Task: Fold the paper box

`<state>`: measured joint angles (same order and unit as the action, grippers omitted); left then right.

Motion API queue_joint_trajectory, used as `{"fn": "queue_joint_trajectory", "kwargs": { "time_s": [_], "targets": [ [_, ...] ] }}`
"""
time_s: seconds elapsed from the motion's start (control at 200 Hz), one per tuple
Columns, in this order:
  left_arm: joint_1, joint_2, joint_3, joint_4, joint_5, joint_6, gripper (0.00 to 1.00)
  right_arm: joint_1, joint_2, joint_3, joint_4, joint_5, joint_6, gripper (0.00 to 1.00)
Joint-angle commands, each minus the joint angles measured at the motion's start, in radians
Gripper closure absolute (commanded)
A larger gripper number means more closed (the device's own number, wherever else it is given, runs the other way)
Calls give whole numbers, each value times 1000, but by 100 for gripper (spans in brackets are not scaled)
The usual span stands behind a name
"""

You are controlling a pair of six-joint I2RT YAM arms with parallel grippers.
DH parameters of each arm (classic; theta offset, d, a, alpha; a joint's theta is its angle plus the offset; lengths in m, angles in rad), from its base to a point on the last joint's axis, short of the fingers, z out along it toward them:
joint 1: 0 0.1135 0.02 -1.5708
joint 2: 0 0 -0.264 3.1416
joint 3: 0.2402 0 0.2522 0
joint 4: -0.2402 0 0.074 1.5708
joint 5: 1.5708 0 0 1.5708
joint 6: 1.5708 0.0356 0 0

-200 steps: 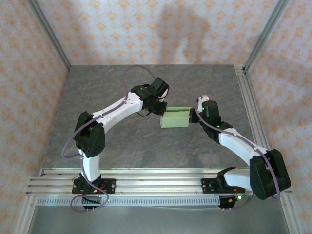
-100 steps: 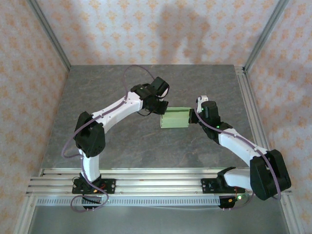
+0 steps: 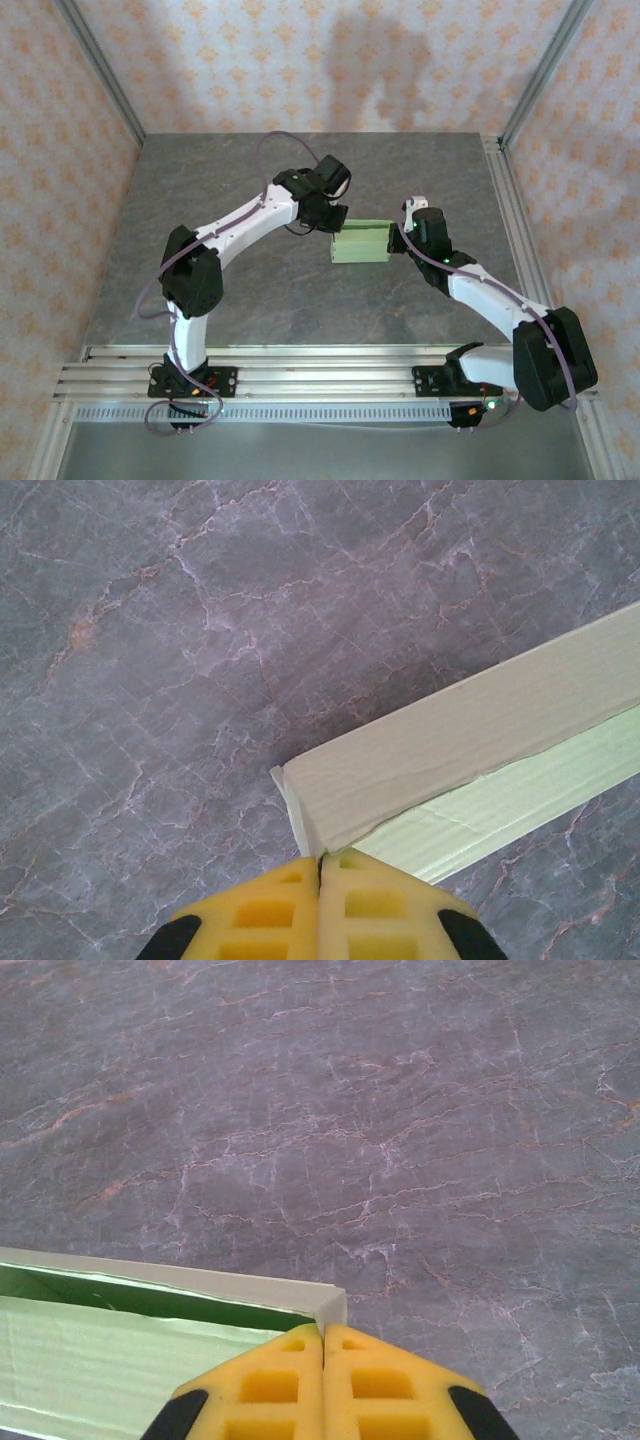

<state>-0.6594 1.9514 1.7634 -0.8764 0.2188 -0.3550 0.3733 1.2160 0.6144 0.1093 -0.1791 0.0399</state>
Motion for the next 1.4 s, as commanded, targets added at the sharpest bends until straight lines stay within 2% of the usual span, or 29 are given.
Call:
{"fn": "queue_joint_trajectory", "kwargs": {
  "time_s": [0.0,0.29,0.455,0.541,0.781,1.081,1.316,1.391],
  "targets": [
    [-8,8,29,-38,53,-26,100,13,-11,-21,-36,-2,-4,100],
    [11,39,93,-86,79,-5,100,12,-7,-26,-27,-1,1,100],
    [45,57,117,-118,139,-39,100,12,-16,-31,-28,3,5,100],
    [49,54,110,-125,131,-38,100,12,-20,-35,-29,2,9,100],
    [71,59,119,-123,205,-74,100,13,-19,-33,-30,1,9,100],
    [83,75,145,-153,246,-113,100,12,-19,-34,-34,5,11,100],
    [85,107,148,-150,315,-145,100,12,-15,-37,-28,10,19,100],
    [92,110,145,-133,373,-152,100,13,-15,-39,-26,12,23,100]
  ]
}}
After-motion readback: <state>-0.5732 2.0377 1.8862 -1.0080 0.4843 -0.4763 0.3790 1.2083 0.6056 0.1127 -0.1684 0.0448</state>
